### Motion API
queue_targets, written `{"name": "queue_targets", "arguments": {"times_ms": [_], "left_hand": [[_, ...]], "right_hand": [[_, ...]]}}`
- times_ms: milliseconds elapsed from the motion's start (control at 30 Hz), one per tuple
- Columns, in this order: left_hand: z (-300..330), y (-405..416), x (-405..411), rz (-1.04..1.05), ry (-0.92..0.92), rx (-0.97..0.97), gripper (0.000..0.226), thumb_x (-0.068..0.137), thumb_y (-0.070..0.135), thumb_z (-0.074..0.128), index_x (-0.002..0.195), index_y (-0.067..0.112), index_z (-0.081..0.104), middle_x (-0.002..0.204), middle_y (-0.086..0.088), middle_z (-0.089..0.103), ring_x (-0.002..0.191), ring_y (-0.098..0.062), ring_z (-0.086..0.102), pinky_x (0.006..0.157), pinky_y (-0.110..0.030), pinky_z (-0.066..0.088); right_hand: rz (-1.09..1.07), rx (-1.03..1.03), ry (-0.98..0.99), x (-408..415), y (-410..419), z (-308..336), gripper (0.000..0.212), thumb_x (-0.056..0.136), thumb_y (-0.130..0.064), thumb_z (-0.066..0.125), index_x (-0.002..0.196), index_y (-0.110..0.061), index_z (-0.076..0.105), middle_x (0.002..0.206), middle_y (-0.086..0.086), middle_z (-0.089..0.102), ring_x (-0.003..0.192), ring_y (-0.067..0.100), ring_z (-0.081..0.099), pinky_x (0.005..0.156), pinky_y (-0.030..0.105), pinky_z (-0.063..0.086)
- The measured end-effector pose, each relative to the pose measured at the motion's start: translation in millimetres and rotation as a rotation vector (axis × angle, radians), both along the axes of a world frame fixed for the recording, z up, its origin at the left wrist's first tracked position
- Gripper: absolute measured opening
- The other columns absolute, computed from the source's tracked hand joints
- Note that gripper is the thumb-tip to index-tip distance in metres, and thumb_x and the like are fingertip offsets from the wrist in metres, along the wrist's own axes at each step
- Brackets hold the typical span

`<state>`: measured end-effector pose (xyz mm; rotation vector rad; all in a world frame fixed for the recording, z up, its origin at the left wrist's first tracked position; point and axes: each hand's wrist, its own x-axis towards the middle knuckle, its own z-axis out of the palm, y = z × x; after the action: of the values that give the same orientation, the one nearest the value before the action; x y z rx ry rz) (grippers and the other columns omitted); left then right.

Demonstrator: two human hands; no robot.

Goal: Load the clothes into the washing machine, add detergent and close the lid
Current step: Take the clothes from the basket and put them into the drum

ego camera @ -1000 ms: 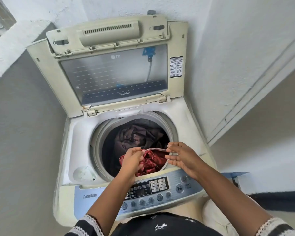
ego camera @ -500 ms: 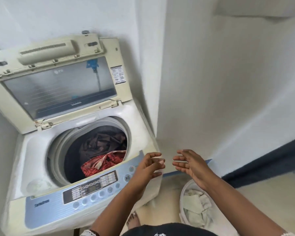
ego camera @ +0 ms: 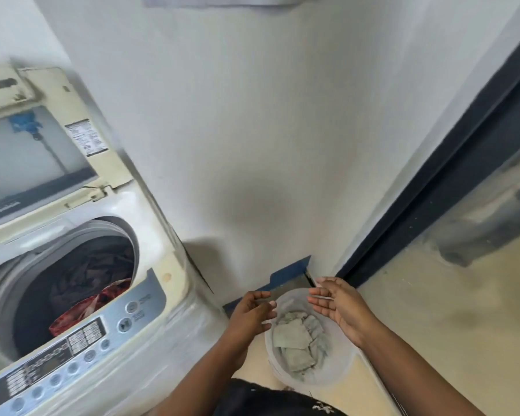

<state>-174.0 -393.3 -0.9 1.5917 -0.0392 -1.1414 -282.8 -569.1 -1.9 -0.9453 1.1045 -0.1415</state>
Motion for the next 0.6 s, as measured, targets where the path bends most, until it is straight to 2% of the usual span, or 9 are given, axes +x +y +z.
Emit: {"name": "queue_targets", "arguments": {"times_ms": [133,267,367,500,600], "left_hand": [[-13.6,-13.9,-18.1,-0.069,0.036,0.061,0.021,0.096,0.014,0.06,0.116,0.017,0.06,0.117,-0.013,0.067,0.096,-0.02,0.064,0.09,-0.036,0.053],[-28.8,-21.5,-25.5,-0.132,0.06,0.119,0.022,0.096,0.013,0.058,0.117,0.017,0.059,0.118,-0.014,0.067,0.097,-0.019,0.064,0.087,-0.034,0.052],[-39.5,-27.0,-24.0,-0.161,0.085,0.171,0.022,0.096,0.012,0.058,0.118,0.014,0.058,0.12,-0.018,0.065,0.095,-0.018,0.063,0.084,-0.031,0.05],[-60.5,-38.3,-14.3,-0.218,0.11,0.245,0.022,0.096,0.016,0.059,0.118,0.017,0.058,0.118,-0.014,0.065,0.096,-0.016,0.063,0.085,-0.03,0.05],[-88.1,-48.6,-5.6,-0.283,0.098,0.316,0.021,0.094,0.019,0.06,0.115,0.02,0.059,0.115,-0.014,0.065,0.096,-0.018,0.064,0.088,-0.036,0.053]], "right_hand": [[-0.066,0.046,0.031,-29.5,-11.2,-19.2,0.015,0.103,-0.016,0.05,0.112,-0.008,0.059,0.104,0.018,0.067,0.096,0.031,0.067,0.077,0.034,0.055],[-0.109,0.098,0.08,-46.8,-18.0,-44.5,0.011,0.103,-0.015,0.05,0.106,-0.009,0.058,0.098,0.016,0.067,0.095,0.031,0.067,0.079,0.036,0.055],[-0.129,0.138,0.123,-48.7,-23.3,-64.2,0.013,0.102,-0.016,0.05,0.111,-0.009,0.057,0.098,0.016,0.066,0.092,0.029,0.068,0.078,0.036,0.055],[-0.129,0.182,0.174,-42.7,-31.0,-89.6,0.011,0.102,-0.015,0.05,0.107,-0.01,0.058,0.1,0.017,0.065,0.094,0.032,0.067,0.086,0.039,0.055],[-0.114,0.213,0.211,-36.8,-37.4,-112.0,0.009,0.102,-0.013,0.049,0.103,-0.012,0.058,0.1,0.017,0.065,0.094,0.031,0.066,0.085,0.038,0.054]]}}
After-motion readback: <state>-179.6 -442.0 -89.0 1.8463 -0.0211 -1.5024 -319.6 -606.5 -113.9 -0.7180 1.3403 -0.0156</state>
